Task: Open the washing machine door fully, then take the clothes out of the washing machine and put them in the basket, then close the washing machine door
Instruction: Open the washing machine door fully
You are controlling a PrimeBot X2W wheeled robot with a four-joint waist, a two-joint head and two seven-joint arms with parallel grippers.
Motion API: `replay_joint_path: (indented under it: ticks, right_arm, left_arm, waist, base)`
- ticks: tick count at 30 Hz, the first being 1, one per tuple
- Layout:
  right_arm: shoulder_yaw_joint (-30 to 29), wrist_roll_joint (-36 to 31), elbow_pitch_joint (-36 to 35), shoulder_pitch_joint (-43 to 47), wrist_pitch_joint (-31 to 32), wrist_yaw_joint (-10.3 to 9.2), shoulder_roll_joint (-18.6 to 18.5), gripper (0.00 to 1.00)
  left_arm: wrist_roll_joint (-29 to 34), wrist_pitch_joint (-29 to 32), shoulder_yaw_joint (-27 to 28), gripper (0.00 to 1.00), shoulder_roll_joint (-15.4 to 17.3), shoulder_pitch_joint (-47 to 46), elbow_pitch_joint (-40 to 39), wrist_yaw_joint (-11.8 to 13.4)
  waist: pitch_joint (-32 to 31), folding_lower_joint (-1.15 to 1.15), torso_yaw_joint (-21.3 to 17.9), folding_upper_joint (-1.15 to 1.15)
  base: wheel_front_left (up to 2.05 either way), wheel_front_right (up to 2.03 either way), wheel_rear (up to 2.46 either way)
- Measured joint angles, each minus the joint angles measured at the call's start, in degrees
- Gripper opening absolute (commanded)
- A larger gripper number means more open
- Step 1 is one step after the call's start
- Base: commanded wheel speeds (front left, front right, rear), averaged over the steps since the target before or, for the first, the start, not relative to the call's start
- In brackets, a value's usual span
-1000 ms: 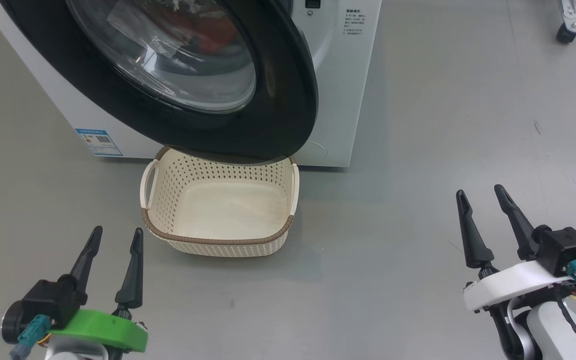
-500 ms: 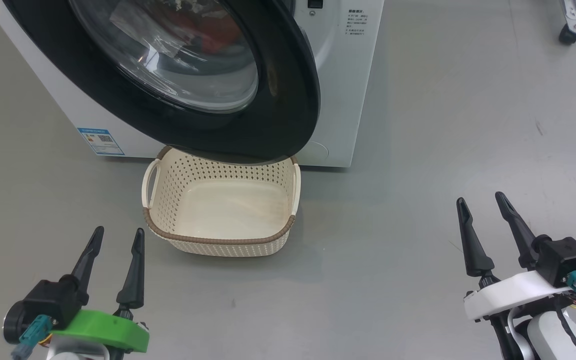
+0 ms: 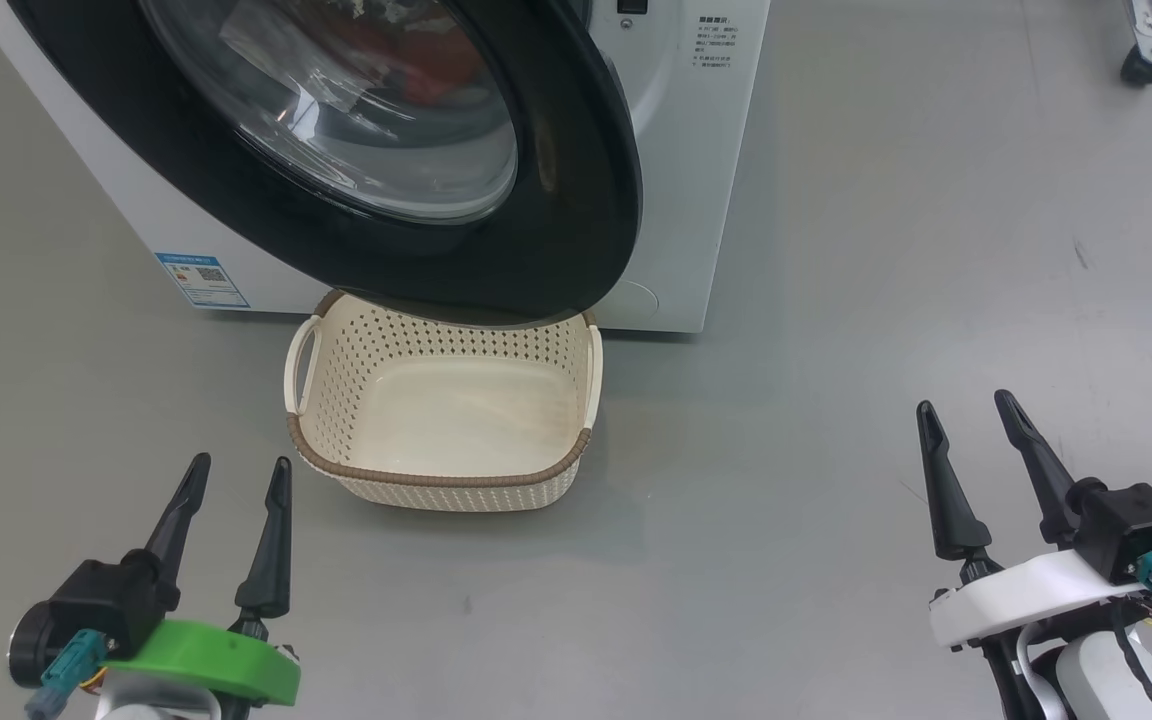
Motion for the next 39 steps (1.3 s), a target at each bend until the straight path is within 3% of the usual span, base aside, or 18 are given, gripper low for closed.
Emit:
replay_joint_path:
  ticks: [13,14,15,16,17,26,39]
  right_arm:
    - [-0.6,-0.9,-0.5,0.9,0.0,0.12,0.2,1.00]
    - [-0.6,-0.9,-0.5,0.9,0.0,0.13,0.2,0.79]
    - [-0.6,-0.9,-0.5,1.0,0.0,0.15,0.2,0.45]
    - [-0.6,-0.9,-0.5,1.0,0.0,0.19,0.2,0.03]
    - [-0.7,-0.9,-0.5,1.0,0.0,0.20,0.2,0.00]
    - [-2.5,3.3,-2.0,1.0,0.0,1.91,1.3,0.00]
    - [-10.0,20.2,-5.4,-5.1,4.5,3.83,6.4,0.00]
  left_arm:
    - [0.0,0.0,-0.5,1.00,0.0,0.0,0.0,0.0]
    - [0.0,0.0,-0.5,1.00,0.0,0.0,0.0,0.0]
    - [0.0,0.0,-0.5,1.00,0.0,0.0,0.0,0.0]
    - [0.0,0.0,-0.6,1.00,0.0,0.0,0.0,0.0]
    - [0.0,0.0,-0.6,1.00,0.0,0.0,0.0,0.0]
    - [0.0,0.0,-1.2,1.00,0.0,0.0,-0.4,0.0]
    - [-0.2,0.0,-2.6,1.00,0.1,-0.4,-1.0,0.0]
  waist:
    - [0.0,0.00,0.0,0.00]
    - [0.0,0.00,0.0,0.00]
    - [0.0,0.00,0.0,0.00]
    - [0.0,0.00,0.0,0.00]
    - [0.0,0.00,0.0,0.00]
    - [0.9,0.00,0.2,0.00]
    - [4.5,0.00,1.4,0.00]
  base:
    - [0.00,0.00,0.00]
    - [0.00,0.00,0.00]
    - [0.00,0.00,0.00]
    - [0.00,0.00,0.00]
    - [0.00,0.00,0.00]
    - [0.00,0.00,0.00]
    - [0.00,0.00,0.00]
